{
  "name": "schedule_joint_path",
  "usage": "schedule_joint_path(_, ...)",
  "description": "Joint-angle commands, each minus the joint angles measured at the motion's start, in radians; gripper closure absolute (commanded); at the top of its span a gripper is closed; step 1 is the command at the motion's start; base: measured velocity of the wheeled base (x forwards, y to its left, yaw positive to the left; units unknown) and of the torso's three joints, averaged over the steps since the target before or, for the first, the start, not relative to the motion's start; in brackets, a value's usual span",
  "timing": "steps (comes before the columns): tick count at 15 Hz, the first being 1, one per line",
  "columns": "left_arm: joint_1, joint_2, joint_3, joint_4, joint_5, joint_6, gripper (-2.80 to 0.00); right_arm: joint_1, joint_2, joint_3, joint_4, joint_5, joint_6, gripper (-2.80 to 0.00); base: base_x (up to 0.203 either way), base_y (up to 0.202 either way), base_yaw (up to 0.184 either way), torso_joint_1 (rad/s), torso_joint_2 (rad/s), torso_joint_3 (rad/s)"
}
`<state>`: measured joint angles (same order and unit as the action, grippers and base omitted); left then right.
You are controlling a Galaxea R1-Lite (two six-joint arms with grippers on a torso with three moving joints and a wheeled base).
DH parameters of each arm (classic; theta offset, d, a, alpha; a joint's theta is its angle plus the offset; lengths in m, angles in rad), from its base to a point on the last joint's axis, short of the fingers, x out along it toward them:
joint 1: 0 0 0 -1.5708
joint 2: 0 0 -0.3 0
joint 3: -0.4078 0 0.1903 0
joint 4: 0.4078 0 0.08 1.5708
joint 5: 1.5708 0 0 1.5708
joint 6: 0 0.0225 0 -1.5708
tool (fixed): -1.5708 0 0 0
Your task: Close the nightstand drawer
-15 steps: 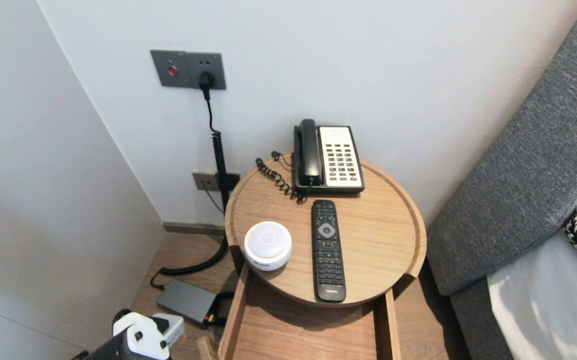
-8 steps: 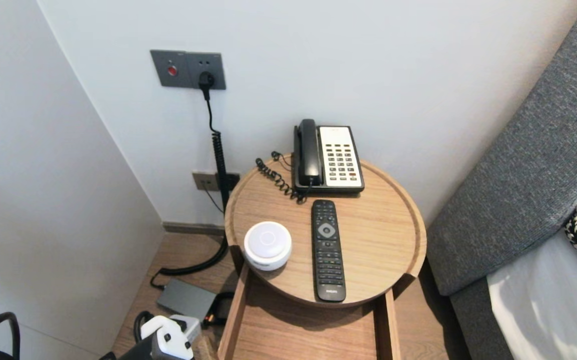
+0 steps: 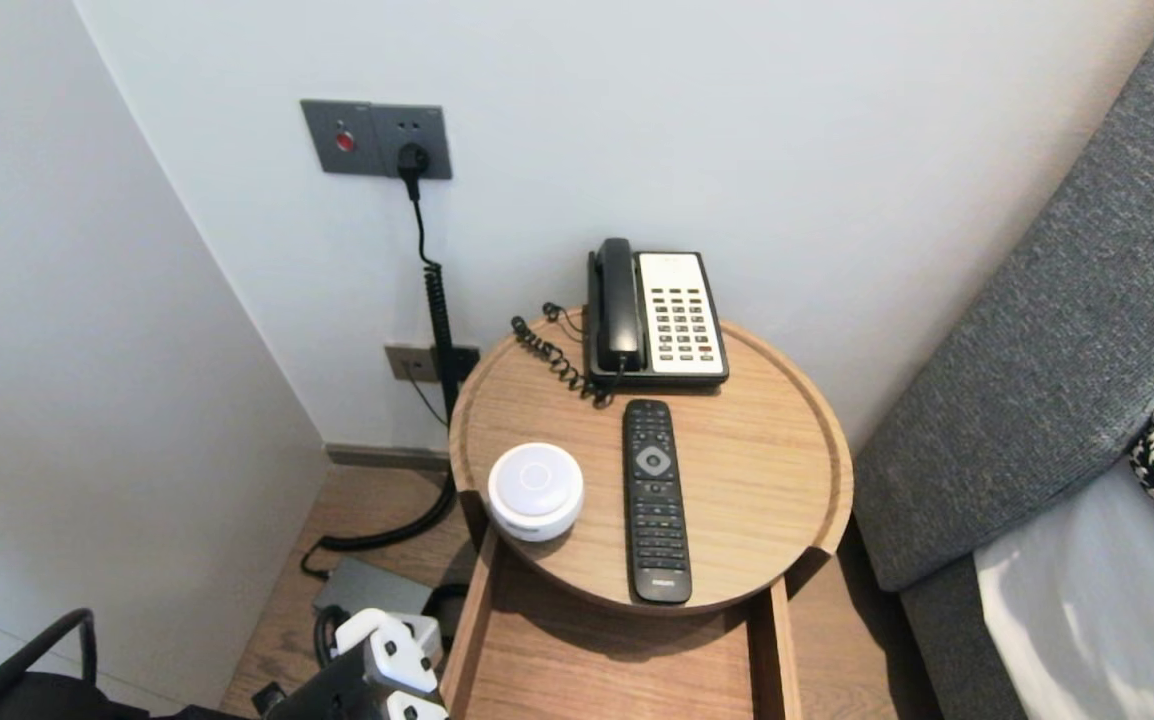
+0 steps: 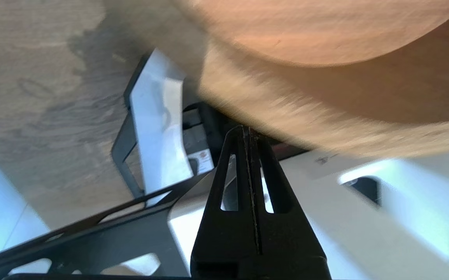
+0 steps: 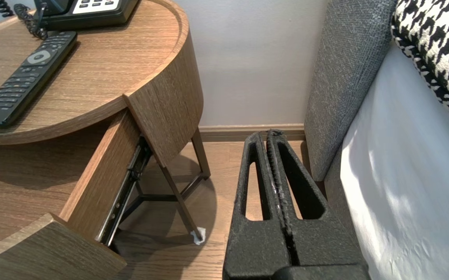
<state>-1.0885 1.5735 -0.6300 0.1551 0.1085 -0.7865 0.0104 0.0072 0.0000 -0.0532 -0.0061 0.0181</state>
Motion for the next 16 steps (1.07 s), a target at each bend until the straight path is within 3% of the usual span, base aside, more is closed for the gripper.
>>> schedule_joint_path(1,0.0,0.041,-0.035,0.0,0.004,-0.007,0.0,0.0,0.0,0.026,0.0,0.0,0.0,0.0,0.0,0.0,0.0,0.0,0.0,0.0)
schedule_joint_path(9,0.036,0.092,-0.112,-0.066,0.017,0.012,0.0,0.0,0.0,0.026,0.0,0.0,0.0,0.0,0.0,0.0,0.0,0.0,0.0,0.0)
schedule_joint_path(13,0.05,0.095,-0.129,-0.147,0.113,0.064,0.0,0.0,0.0,0.026,0.0,0.0,0.0,0.0,0.0,0.0,0.0,0.0,0.0,0.0)
schedule_joint_path(16,0.056,0.114,-0.128,-0.201,0.129,0.096,0.0,0.0,0.0,0.026,0.0,0.0,0.0,0.0,0.0,0.0,0.0,0.0,0.0,0.0)
